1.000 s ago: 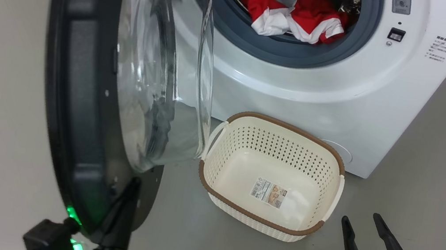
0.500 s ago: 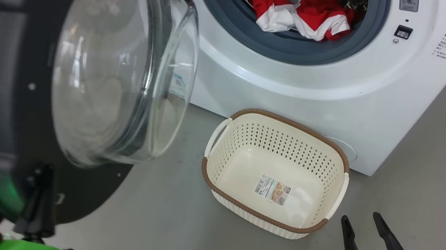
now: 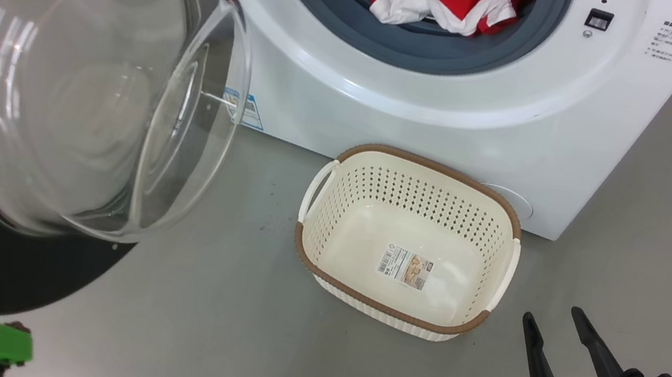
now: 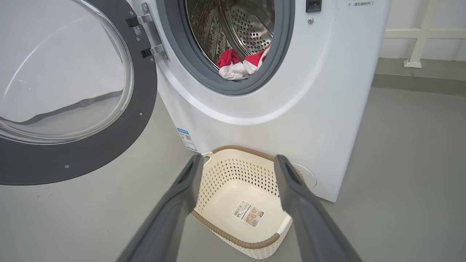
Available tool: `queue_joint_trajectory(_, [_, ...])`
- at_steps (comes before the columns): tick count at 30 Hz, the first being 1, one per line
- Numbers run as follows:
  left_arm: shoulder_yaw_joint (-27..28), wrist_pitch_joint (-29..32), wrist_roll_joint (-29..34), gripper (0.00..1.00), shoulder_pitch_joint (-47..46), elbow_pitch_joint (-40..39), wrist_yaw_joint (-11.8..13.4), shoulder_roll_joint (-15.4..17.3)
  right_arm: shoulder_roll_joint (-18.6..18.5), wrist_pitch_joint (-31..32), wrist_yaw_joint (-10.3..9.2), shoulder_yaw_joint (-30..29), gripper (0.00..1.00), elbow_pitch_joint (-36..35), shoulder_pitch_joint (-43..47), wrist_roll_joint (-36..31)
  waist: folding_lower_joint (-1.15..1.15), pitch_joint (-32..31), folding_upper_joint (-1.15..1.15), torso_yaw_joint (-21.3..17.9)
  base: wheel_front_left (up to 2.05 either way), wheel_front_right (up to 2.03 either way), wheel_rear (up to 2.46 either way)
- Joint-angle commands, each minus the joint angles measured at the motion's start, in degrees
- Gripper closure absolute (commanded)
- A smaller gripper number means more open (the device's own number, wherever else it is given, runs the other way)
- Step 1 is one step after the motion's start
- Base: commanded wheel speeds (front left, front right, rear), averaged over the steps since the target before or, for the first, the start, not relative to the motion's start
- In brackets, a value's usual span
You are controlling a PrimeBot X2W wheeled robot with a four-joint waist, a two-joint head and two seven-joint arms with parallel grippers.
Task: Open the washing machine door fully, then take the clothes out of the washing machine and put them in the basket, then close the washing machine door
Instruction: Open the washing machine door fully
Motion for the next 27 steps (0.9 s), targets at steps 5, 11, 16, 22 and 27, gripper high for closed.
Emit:
queue_joint_trajectory(5, [8.6, -0.3, 2.2, 1.00, -5.3, 1.4, -1.0, 1.9, -1.0, -0.5, 0.37, 1.3, 0.00, -1.7, -2.6, 0.0, 0.00, 1.6, 0.00, -0.3, 0.00, 0.00, 0.00])
queue_joint_trajectory(11, [13.5, -0.3, 4.4, 1.00, -8.8, 3.6, -2.2, 1.9, -1.4, -0.5, 0.37, 1.2, 0.00, -1.7, -3.3, -0.2, 0.00, 3.2, 0.00, -0.5, 0.00, 0.00, 0.00])
queue_joint_trajectory(16, [17.4, -0.3, 5.4, 1.00, -11.6, 5.3, -3.2, 2.1, -1.6, -0.5, 0.37, 1.1, 0.00, -1.7, -3.9, -0.4, 0.00, 4.3, 0.00, -0.8, 0.00, 0.00, 0.00])
queue_joint_trajectory(22, [21.3, -0.3, 7.4, 1.00, -15.3, 8.6, -4.4, 3.8, -1.9, -0.5, 0.37, 1.0, 0.00, -1.9, -4.7, -0.5, 0.00, 6.1, 0.00, -1.5, 0.00, 0.00, 0.00])
queue_joint_trajectory(27, [23.6, -0.3, 8.7, 1.00, -18.0, 12.0, -4.8, 5.2, -2.2, -0.5, 0.37, 0.9, 0.00, -2.0, -5.2, -0.6, 0.00, 7.0, 0.00, -1.9, 0.00, 0.00, 0.00])
